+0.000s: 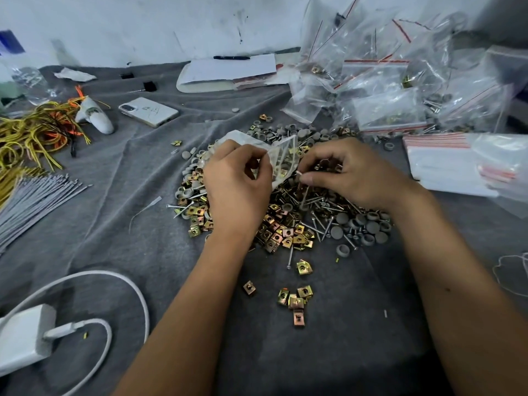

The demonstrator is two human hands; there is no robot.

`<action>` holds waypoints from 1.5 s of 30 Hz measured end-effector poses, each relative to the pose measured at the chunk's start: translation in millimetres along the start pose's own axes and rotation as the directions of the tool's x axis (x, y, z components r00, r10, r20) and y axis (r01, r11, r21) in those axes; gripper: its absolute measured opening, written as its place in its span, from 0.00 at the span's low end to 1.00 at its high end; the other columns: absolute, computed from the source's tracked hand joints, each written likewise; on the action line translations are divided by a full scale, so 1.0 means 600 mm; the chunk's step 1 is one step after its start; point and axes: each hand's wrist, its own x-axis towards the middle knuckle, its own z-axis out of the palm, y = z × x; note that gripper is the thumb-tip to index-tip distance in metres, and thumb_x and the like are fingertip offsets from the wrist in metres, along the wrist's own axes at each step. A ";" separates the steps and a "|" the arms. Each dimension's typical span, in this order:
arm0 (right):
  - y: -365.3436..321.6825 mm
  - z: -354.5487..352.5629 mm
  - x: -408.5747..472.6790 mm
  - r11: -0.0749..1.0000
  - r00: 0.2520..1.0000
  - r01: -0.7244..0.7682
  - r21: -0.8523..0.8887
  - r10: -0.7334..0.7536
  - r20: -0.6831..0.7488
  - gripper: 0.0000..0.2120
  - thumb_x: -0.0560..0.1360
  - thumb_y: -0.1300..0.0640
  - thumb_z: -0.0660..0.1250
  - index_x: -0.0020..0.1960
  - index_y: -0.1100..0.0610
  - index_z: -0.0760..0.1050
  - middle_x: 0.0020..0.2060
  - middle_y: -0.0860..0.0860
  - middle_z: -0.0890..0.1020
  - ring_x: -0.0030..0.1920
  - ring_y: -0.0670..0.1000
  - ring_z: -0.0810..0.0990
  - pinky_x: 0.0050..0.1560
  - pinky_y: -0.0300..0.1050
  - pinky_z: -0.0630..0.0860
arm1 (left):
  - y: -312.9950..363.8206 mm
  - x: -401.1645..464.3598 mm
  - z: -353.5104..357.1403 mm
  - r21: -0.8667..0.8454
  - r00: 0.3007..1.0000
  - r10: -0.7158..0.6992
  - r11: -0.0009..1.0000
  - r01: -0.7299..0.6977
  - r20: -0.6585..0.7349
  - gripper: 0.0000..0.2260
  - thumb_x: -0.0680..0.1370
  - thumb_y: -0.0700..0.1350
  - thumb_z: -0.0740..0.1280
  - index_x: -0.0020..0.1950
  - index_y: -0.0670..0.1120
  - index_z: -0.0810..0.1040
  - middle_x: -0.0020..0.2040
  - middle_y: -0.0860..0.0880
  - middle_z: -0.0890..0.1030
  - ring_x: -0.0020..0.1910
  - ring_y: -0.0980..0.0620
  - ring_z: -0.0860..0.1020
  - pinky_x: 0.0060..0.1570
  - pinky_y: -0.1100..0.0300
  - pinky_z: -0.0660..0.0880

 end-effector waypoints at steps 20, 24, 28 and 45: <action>-0.018 0.037 0.013 0.950 0.976 0.099 -0.296 -0.152 -0.159 0.08 0.73 0.55 0.78 0.51 0.55 0.86 0.45 0.50 0.85 0.45 0.48 0.81 0.50 0.47 0.78 | 0.005 0.001 0.002 -0.056 0.997 -0.057 0.997 0.059 0.053 0.03 0.75 0.38 0.74 0.42 0.43 0.87 0.37 0.50 0.82 0.35 0.54 0.78 0.38 0.57 0.76; -0.019 0.039 0.012 0.956 0.985 0.119 -0.270 -0.147 -0.088 0.08 0.74 0.51 0.77 0.49 0.55 0.86 0.42 0.48 0.84 0.42 0.48 0.81 0.47 0.48 0.77 | 0.005 0.001 0.003 -0.052 0.997 -0.054 0.997 0.057 0.054 0.03 0.75 0.39 0.73 0.41 0.43 0.87 0.37 0.50 0.82 0.35 0.54 0.78 0.38 0.57 0.75; -0.018 0.042 0.012 0.959 0.995 0.071 -0.274 -0.087 -0.046 0.08 0.72 0.55 0.79 0.50 0.52 0.85 0.40 0.43 0.82 0.37 0.38 0.78 0.42 0.36 0.75 | 0.006 -0.002 0.003 -0.051 0.997 -0.067 0.996 0.070 0.047 0.03 0.74 0.38 0.74 0.41 0.44 0.86 0.36 0.51 0.81 0.35 0.55 0.77 0.38 0.64 0.72; -0.030 0.058 0.014 0.944 0.939 0.024 0.329 0.092 -0.331 0.07 0.72 0.68 0.77 0.46 0.59 0.83 0.41 0.51 0.87 0.41 0.49 0.88 0.40 0.42 0.84 | -0.001 0.004 -0.003 -0.131 0.984 -0.178 0.976 0.173 -0.026 0.03 0.75 0.41 0.74 0.43 0.48 0.86 0.38 0.52 0.83 0.37 0.54 0.80 0.40 0.53 0.78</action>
